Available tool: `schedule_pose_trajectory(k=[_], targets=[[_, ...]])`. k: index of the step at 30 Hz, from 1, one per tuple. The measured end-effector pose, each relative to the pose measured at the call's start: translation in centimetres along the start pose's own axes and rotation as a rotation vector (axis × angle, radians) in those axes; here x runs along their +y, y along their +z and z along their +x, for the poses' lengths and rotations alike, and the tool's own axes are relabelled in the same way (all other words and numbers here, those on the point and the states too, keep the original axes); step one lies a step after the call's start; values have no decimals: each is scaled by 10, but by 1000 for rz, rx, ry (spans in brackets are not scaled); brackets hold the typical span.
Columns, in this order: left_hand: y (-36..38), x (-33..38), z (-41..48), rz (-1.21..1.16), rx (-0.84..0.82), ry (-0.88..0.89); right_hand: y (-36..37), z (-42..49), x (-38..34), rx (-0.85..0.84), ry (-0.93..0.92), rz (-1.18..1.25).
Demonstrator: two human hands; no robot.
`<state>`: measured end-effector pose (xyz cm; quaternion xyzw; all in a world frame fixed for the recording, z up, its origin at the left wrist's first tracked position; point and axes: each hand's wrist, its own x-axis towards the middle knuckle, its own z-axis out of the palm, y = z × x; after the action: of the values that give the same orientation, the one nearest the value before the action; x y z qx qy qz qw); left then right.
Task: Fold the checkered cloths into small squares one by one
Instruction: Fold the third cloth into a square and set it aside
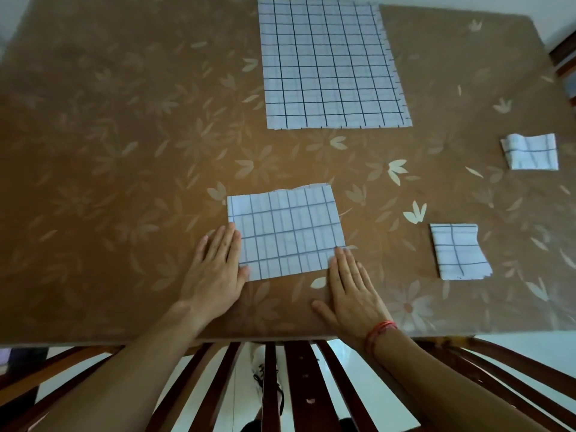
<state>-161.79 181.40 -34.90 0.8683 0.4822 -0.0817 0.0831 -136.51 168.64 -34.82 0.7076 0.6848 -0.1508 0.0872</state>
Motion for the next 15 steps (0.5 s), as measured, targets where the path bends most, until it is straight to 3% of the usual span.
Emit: schedule_pose_trajectory(k=[2,5,9,12,15], targets=[[-5,2,2,-46,12,-14,-8,3,0,-6,20,112],[-12,5,7,-116,12,-41,-31,19,6,116,76,374],[-14,5,9,-151,9,-56,-72,55,11,199,366,734],[-14,7,9,-124,11,-66,-94,79,19,117,613,913],[-15,7,9,-127,12,-66,-99,95,23,22,665,1016]])
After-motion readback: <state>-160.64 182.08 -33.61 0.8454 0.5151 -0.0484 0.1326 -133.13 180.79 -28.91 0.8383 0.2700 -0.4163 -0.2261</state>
